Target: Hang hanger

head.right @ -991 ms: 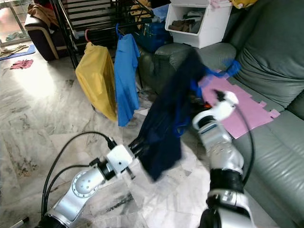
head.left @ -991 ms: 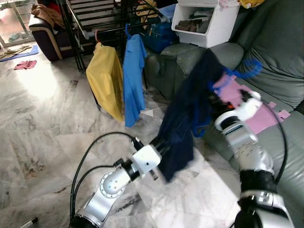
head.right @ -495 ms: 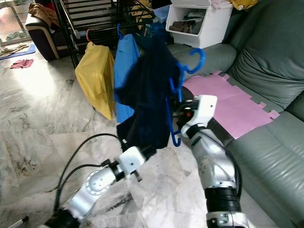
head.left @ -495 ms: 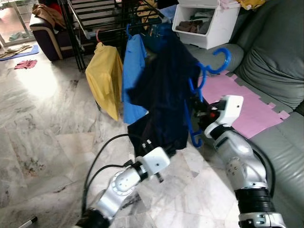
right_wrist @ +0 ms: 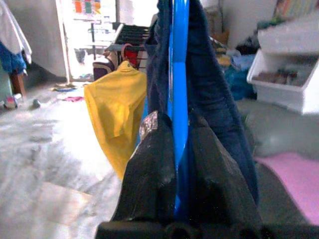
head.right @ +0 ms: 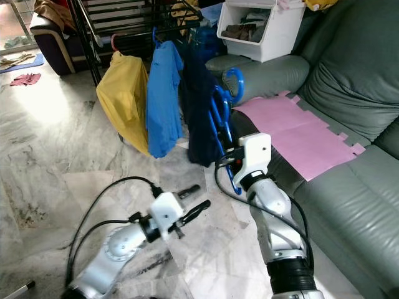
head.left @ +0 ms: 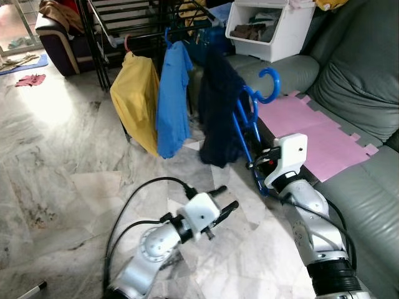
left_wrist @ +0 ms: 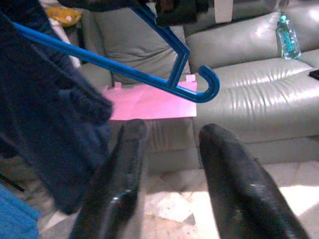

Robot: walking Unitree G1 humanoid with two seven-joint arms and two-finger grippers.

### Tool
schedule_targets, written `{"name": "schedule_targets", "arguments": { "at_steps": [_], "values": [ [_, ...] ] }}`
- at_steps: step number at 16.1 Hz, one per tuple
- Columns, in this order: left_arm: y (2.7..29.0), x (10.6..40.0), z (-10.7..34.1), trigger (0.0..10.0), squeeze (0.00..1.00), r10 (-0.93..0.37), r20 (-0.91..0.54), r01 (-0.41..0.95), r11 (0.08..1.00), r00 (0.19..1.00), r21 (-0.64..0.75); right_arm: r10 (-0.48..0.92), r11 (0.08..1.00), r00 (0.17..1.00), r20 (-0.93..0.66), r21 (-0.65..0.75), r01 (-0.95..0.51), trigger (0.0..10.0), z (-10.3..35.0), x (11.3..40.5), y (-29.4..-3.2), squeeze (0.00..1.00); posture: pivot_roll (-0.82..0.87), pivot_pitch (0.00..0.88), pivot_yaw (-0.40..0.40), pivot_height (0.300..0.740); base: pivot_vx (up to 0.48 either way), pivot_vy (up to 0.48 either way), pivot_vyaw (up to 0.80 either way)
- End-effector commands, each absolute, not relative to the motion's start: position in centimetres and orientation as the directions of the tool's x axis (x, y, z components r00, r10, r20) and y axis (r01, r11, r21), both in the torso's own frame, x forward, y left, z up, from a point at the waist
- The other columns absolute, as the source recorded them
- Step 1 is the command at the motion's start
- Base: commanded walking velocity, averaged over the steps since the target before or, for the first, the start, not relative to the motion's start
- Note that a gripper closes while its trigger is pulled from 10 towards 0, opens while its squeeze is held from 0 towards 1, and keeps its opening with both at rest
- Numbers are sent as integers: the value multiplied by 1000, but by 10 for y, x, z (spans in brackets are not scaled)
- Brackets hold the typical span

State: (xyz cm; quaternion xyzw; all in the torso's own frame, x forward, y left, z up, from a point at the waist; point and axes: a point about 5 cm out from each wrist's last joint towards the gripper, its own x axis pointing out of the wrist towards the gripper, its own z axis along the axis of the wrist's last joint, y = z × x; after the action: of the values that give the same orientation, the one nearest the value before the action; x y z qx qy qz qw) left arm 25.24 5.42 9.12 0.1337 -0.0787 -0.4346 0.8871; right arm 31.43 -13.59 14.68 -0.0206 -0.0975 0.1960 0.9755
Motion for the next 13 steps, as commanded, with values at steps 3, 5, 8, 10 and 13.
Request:
{"name": "schedule_targets", "arguments": {
  "at_steps": [3, 5, 8, 10, 13],
  "values": [
    [88, 257, 112, 10000, 1000, -720, 84, 662, 673, 689, 330, 452, 891, 851, 266, -179, -417, 10000, 145, 297, -138, 0, 10, 80, -7, 740, 0, 0, 0],
    [106, 264, 123, 10000, 1000, -686, 104, 609, 697, 720, 378, 479, 877, 850, 221, -152, -455, 10000, 132, 289, -145, 0, 23, 84, -8, 740, 0, 0, 0],
    [132, 267, 131, 10000, 1000, -667, 90, 533, 663, 740, 526, 583, 805, 802, 127, -223, -550, 10000, 119, 277, -153, 0, 13, 87, -7, 740, 0, 0, 0],
    [147, 260, 123, 10000, 1000, -699, 18, 543, 572, 715, 615, 641, 754, 764, 66, -234, -613, 10000, 113, 270, -162, 0, 14, 88, -11, 740, 0, 0, 0],
    [158, 261, 120, 10000, 1000, -713, -45, 509, 454, 700, 731, 736, 636, 673, -79, -262, -726, 10000, 101, 255, -180, 0, 12, 90, -12, 740, 0, 0, 0]
  ]
}}
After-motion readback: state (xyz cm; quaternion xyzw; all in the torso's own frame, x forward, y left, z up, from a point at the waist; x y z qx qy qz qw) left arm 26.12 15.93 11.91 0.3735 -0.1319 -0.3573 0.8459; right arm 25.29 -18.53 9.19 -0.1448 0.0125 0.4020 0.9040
